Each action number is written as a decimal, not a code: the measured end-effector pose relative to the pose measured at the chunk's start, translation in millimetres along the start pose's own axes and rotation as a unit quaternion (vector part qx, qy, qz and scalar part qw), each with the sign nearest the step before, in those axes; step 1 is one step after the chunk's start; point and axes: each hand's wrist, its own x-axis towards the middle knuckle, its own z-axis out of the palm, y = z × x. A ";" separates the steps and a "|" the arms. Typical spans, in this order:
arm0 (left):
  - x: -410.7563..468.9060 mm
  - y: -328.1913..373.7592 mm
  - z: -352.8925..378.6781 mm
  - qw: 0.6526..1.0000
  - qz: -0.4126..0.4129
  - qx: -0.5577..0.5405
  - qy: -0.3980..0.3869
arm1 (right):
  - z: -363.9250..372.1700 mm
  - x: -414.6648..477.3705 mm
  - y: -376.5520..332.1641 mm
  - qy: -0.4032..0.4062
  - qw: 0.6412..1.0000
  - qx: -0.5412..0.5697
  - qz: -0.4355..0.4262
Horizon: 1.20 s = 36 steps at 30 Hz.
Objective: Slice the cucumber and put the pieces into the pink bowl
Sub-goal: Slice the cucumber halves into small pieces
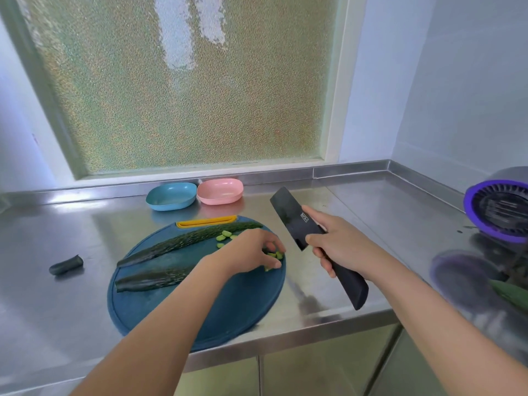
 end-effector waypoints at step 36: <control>34.0 6.1 -1.6 0.942 -0.232 0.193 0.147 | -2.1 -2.5 -4.6 -0.008 1.000 -0.011 -0.015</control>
